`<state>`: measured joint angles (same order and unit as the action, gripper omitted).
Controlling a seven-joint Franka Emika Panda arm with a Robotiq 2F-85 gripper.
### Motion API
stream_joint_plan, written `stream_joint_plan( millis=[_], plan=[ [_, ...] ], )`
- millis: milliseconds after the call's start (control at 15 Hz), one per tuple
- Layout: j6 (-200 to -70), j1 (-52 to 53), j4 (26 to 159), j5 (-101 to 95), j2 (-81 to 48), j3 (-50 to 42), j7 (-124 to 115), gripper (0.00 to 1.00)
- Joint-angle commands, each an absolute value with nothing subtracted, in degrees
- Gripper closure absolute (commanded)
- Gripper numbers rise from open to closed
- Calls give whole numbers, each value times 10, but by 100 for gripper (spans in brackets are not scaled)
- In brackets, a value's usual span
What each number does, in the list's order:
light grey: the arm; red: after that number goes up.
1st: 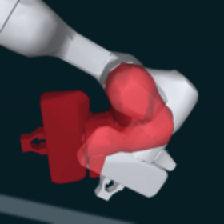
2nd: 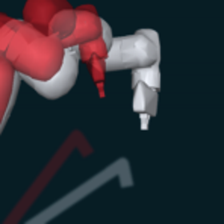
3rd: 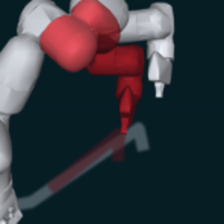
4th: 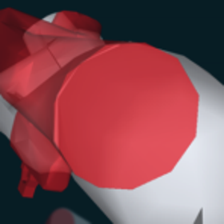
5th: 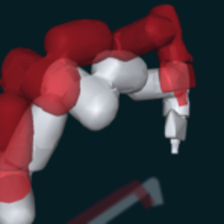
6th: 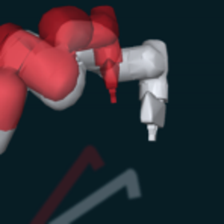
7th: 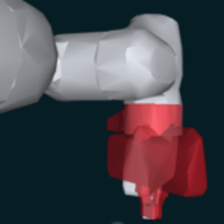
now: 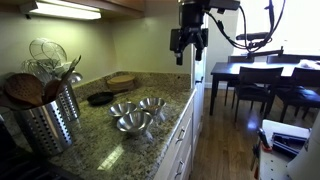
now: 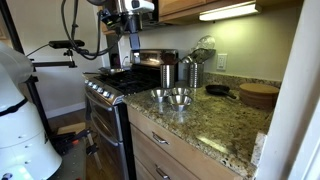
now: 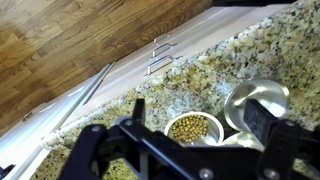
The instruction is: Pour the contents of the right bowl into the middle bowl
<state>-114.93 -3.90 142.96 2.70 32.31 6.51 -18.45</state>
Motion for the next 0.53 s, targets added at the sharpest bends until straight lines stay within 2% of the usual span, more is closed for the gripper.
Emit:
stream_joint_plan(
  millis=[0,467],
  plan=[
    [-1233,-61,1443,4,268,54,-209,0],
    [-1349,-83,1404,-39,116,31,-226,0]
  ],
)
